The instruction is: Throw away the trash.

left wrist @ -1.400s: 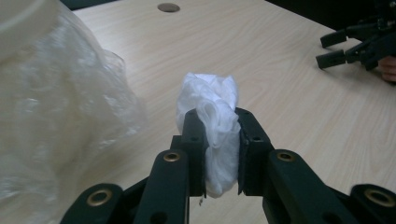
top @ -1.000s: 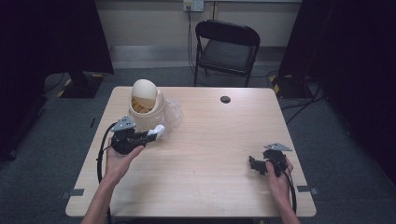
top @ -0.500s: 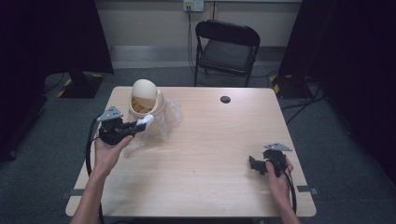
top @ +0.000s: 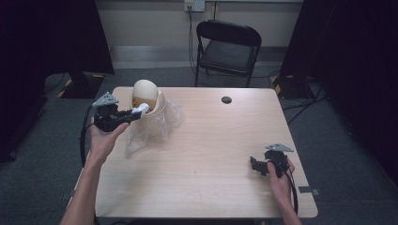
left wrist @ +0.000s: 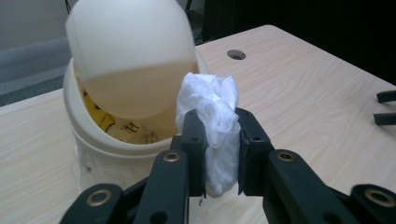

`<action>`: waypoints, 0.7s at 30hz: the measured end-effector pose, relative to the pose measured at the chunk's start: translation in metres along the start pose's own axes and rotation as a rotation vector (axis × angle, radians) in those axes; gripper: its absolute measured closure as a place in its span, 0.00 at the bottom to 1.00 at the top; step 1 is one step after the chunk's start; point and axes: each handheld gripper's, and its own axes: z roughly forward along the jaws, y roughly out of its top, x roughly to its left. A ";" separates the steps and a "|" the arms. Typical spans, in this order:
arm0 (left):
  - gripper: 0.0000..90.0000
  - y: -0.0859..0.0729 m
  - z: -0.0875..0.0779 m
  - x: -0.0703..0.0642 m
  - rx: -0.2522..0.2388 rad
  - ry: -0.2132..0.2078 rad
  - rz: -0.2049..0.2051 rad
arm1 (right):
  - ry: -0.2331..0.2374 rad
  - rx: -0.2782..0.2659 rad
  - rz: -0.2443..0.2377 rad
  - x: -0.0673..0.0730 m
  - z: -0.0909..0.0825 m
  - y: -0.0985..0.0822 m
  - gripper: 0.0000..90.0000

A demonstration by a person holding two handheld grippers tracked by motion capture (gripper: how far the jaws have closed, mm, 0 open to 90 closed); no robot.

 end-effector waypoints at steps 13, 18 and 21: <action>0.85 0.004 0.028 0.024 0.073 0.015 -0.054 | 0.000 0.001 0.001 0.000 0.000 0.000 0.14; 0.85 0.003 0.034 0.029 0.089 0.050 -0.052 | 0.000 0.001 0.002 0.000 0.000 0.000 0.14; 0.85 0.004 0.038 0.030 0.098 0.054 -0.049 | 0.000 0.001 0.001 0.000 0.000 0.000 0.14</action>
